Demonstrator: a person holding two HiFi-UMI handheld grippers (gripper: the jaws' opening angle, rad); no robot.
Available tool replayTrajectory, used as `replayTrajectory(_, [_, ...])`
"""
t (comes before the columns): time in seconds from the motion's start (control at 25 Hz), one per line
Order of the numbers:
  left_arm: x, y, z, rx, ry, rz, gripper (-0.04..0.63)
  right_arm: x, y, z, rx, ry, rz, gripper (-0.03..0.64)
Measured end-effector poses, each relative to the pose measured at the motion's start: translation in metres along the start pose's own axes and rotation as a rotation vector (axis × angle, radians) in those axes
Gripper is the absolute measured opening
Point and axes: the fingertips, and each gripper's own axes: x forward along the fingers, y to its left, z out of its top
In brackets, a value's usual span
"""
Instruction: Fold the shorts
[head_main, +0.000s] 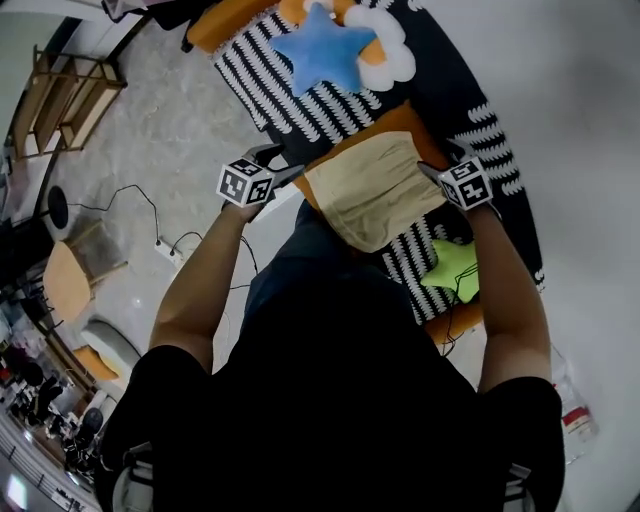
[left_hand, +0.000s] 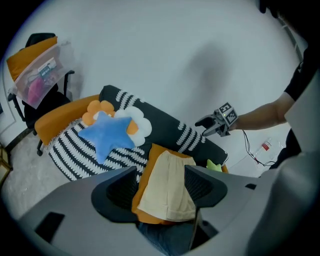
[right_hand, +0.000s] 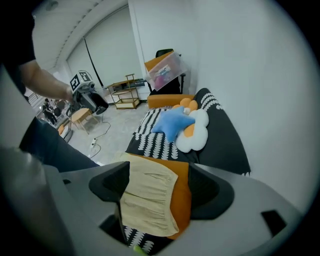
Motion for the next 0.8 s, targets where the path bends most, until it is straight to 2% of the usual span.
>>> replayTrajectory(0.2, [0.036, -0.037, -0.060, -0.002, 0.077, -0.026, 0.318, 0.012, 0.008, -0.063, -0.023, 0.061, 0.018, 0.370])
replayTrajectory(0.44, [0.075, -0.032, -0.109, 0.004, 0.201, -0.073, 0.318, 0.047, -0.004, -0.088, -0.036, 0.134, 0.031, 0.339])
replayTrajectory(0.64, [0.100, -0.035, -0.144, -0.006, 0.263, -0.104, 0.318, 0.068, -0.003, -0.106, -0.091, 0.203, 0.060, 0.316])
replayTrajectory(0.8, [0.118, -0.029, -0.170, 0.049, 0.323, -0.124, 0.316, 0.088, 0.002, -0.112, -0.135, 0.268, 0.085, 0.286])
